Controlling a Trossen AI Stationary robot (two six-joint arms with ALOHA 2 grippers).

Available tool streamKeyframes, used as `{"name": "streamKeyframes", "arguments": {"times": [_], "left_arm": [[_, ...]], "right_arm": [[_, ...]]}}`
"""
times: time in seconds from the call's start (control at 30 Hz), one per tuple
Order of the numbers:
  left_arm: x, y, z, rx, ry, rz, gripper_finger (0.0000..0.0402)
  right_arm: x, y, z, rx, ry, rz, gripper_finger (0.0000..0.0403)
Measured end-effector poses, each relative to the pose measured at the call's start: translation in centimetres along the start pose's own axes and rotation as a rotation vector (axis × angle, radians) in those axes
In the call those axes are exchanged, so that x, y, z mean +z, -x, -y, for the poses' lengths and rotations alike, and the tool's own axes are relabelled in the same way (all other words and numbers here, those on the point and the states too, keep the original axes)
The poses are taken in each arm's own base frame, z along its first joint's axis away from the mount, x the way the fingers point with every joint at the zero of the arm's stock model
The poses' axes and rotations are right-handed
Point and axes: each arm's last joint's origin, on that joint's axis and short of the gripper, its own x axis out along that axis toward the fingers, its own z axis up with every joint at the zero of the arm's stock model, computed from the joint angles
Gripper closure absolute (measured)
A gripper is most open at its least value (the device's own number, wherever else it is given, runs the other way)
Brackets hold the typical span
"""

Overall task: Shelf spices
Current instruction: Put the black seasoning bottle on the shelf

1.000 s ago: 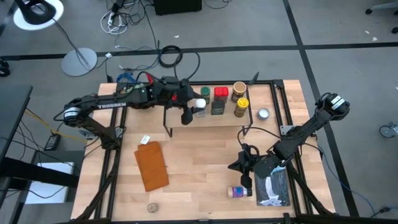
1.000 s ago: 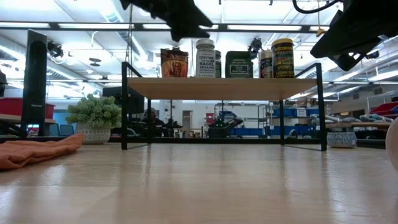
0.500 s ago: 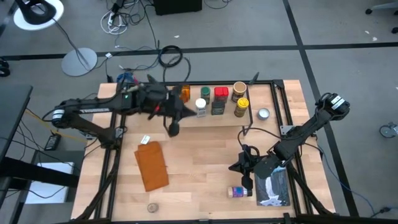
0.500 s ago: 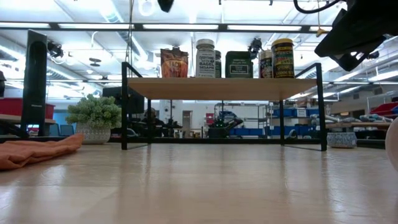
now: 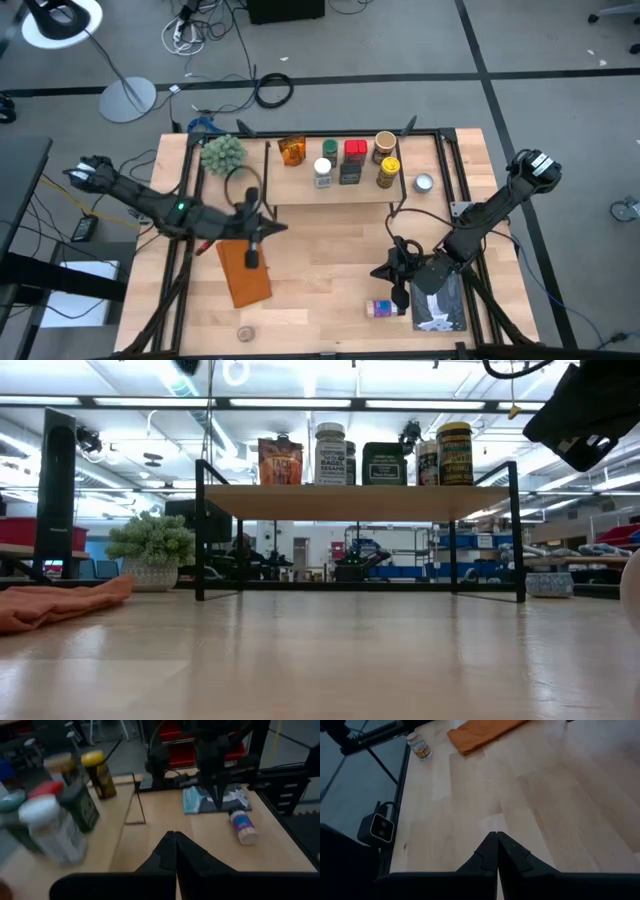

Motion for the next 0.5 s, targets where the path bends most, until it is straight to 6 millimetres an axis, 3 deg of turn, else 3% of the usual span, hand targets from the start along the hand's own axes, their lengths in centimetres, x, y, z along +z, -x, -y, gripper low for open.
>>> {"name": "streamKeyframes", "arguments": {"times": [0.2,0.5], "left_arm": [[-3.9,1.9,1.8,-0.024,0.081,0.025,0.0401],[-7.9,2.2,2.8,-0.057,0.141,0.057,0.0399]], "right_arm": [[-0.2,0.2,-0.2,-0.012,-0.043,0.021,0.0402],[-0.4,0.3,-0.4,0.021,-0.083,-0.020,0.0402]]}}
